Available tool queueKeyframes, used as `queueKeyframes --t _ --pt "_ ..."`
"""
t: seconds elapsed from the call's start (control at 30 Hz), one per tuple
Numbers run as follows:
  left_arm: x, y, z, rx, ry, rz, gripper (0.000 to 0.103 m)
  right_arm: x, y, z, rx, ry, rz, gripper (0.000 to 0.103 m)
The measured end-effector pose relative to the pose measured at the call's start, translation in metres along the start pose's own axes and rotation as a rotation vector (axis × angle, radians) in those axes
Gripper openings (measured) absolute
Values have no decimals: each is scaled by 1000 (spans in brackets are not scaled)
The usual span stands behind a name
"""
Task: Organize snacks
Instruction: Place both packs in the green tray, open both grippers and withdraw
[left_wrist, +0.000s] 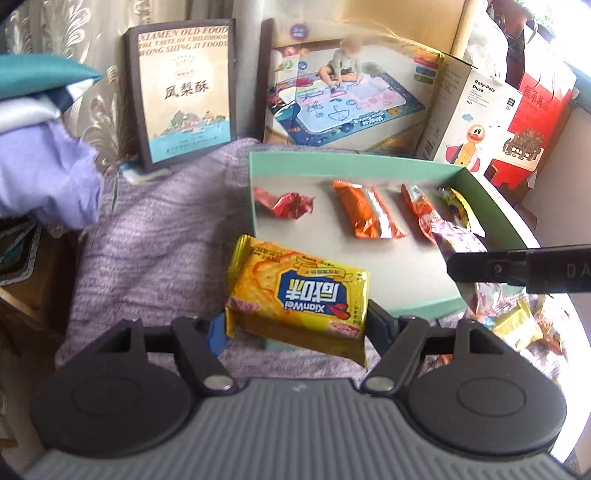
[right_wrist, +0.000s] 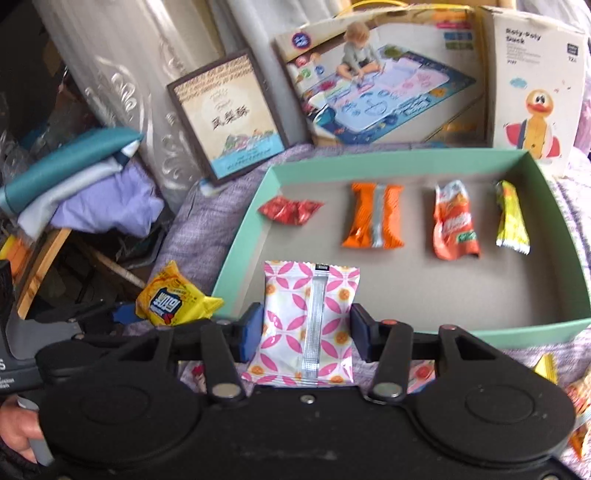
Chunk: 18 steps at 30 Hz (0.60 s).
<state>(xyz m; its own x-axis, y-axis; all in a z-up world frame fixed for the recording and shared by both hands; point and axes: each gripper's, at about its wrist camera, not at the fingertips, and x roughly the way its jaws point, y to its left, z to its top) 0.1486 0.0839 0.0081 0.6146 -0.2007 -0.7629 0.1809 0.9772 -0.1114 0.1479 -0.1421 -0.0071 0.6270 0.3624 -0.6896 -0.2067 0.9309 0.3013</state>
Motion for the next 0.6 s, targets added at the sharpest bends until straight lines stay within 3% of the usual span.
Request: queueKeyframes --t 0.2,0.37,0.47,0.5,0.53,0.57,0.6 --pt "58 -27 44 39 50 -10 72 33 -43 32 77 16 -56 50" --pt "95 -36 51 71 97 15 72 58 -62 36 98 45 -59 50" --pt "107 -34 51 66 114 51 80 75 -67 38 116 66 -53 53" --pt "107 -33 51 64 113 62 92 78 -69 38 126 75 -49 58" --pt "106 -33 50 63 105 69 103 79 -70 38 135 77 -41 75" --pt "102 -32 50 66 89 73 103 78 -70 37 136 63 -36 90" --pt "100 -32 50 67 83 71 103 74 -69 36 130 45 -34 95"
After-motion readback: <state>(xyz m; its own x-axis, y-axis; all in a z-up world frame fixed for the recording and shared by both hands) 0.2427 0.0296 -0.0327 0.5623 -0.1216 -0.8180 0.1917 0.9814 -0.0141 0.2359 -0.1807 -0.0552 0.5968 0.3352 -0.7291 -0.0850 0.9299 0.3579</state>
